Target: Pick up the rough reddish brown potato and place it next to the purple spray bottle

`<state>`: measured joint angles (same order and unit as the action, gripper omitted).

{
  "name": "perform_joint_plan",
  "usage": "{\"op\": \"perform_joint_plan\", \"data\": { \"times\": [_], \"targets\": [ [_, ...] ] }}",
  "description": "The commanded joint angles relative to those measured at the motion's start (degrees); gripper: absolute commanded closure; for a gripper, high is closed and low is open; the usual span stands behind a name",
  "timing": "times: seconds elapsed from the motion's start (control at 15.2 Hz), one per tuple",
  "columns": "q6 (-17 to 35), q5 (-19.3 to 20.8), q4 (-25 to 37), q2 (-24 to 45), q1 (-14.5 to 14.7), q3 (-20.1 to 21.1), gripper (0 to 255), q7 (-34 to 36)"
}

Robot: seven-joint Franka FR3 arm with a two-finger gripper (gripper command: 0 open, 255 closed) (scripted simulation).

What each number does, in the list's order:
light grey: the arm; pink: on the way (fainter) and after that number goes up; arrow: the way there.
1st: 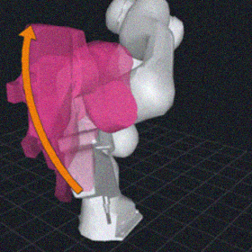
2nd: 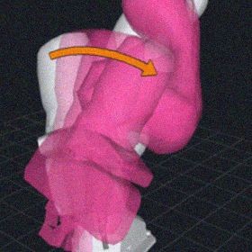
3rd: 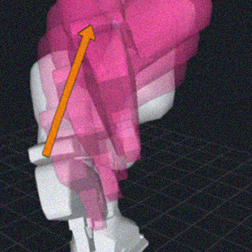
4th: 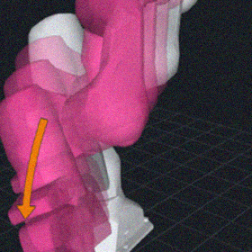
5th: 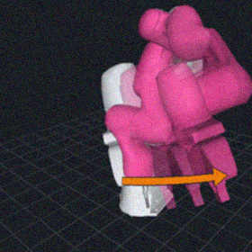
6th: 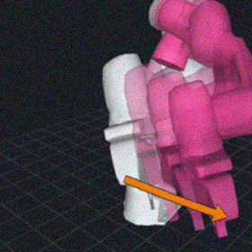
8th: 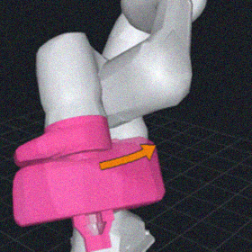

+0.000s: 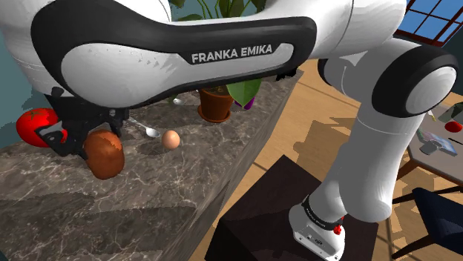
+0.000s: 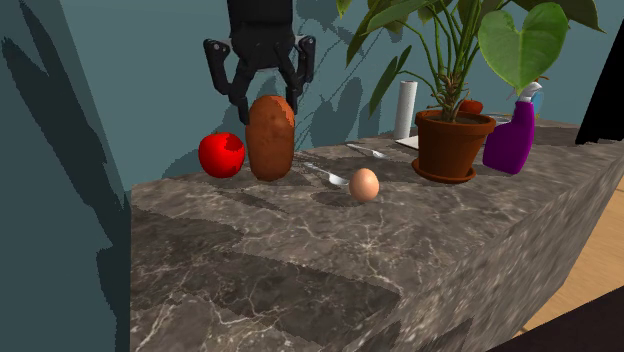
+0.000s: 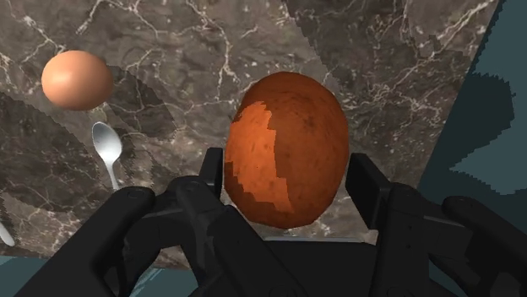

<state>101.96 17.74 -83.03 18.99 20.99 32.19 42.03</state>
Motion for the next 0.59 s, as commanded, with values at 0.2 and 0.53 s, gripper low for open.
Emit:
{"op": "perform_joint_plan", "data": {
  "times": [0.2, 0.53],
  "targets": [
    [-3.93, 0.06, 4.37, 0.44, 0.63, 0.09, 255, -0.57],
    [-8.21, 0.44, 9.52, 1.34, 1.58, 0.15, 255, -1.04]
  ]
}}
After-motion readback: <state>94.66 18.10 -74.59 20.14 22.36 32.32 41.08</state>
